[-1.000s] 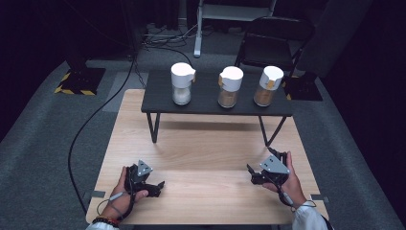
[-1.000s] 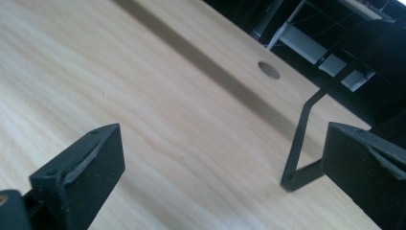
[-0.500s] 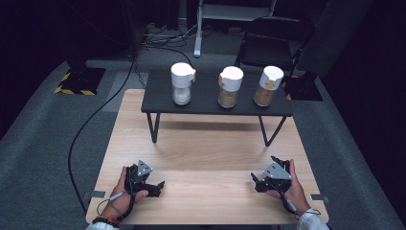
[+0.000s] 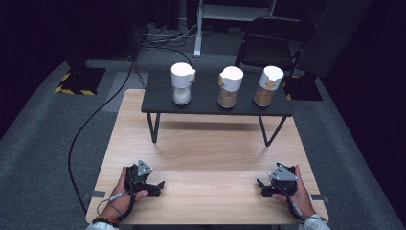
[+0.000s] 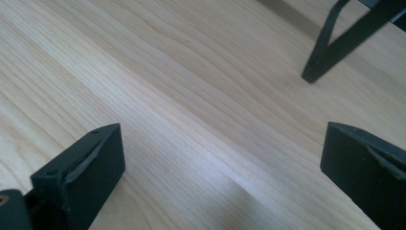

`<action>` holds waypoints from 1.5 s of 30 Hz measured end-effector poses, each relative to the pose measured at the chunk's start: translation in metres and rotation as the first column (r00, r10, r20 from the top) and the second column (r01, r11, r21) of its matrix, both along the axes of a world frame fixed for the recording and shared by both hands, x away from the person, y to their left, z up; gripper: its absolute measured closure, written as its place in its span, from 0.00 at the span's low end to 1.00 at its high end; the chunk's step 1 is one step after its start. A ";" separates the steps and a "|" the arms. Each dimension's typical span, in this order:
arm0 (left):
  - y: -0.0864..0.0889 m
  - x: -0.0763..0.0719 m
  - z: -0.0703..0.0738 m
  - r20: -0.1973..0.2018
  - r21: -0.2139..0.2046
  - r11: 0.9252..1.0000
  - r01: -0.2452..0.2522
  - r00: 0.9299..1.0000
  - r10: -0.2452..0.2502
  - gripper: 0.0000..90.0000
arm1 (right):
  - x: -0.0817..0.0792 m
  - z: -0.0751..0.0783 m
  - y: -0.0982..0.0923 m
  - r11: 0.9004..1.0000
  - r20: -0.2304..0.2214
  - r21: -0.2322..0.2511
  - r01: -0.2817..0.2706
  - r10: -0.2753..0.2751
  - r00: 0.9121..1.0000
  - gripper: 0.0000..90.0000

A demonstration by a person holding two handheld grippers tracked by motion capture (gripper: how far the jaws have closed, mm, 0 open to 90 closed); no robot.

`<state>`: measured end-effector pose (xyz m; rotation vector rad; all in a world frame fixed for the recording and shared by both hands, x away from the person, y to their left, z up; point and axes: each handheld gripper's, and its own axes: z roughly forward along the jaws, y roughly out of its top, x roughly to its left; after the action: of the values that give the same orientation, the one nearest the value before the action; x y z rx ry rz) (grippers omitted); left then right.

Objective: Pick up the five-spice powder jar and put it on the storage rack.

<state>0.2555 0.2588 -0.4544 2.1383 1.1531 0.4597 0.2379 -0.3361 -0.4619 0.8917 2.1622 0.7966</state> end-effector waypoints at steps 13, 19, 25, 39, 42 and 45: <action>0.000 0.000 0.000 0.000 0.000 1.000 0.000 1.000 0.000 0.00 | 0.010 0.001 -0.022 0.994 -0.097 0.095 0.059 -0.050 0.994 0.01; 0.000 0.000 0.000 0.000 0.000 1.000 0.000 1.000 0.000 0.00 | 0.021 0.003 -0.039 0.981 -0.175 0.169 0.091 -0.061 0.983 0.01; 0.000 0.000 0.000 0.000 0.000 1.000 0.002 1.000 -0.002 0.00 | 0.031 0.005 -0.054 0.969 -0.250 0.217 0.116 -0.060 0.966 0.00; 0.000 0.003 0.000 -0.001 -0.002 1.000 0.008 1.000 -0.008 0.00 | 0.030 0.005 -0.058 0.969 -0.250 0.217 0.118 -0.062 0.966 0.00; 0.000 0.003 0.000 -0.001 -0.003 1.000 0.008 1.000 -0.008 0.00 | 0.030 0.005 -0.058 0.969 -0.250 0.217 0.118 -0.061 0.966 0.00; 0.000 0.003 0.000 -0.001 -0.002 1.000 0.009 1.000 -0.009 0.00 | 0.030 0.005 -0.058 0.969 -0.250 0.217 0.119 -0.062 0.966 0.00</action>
<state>0.2582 0.2591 -0.4546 2.1408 1.1440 0.4535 0.2681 -0.3943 -0.4567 1.2557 2.2465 0.9489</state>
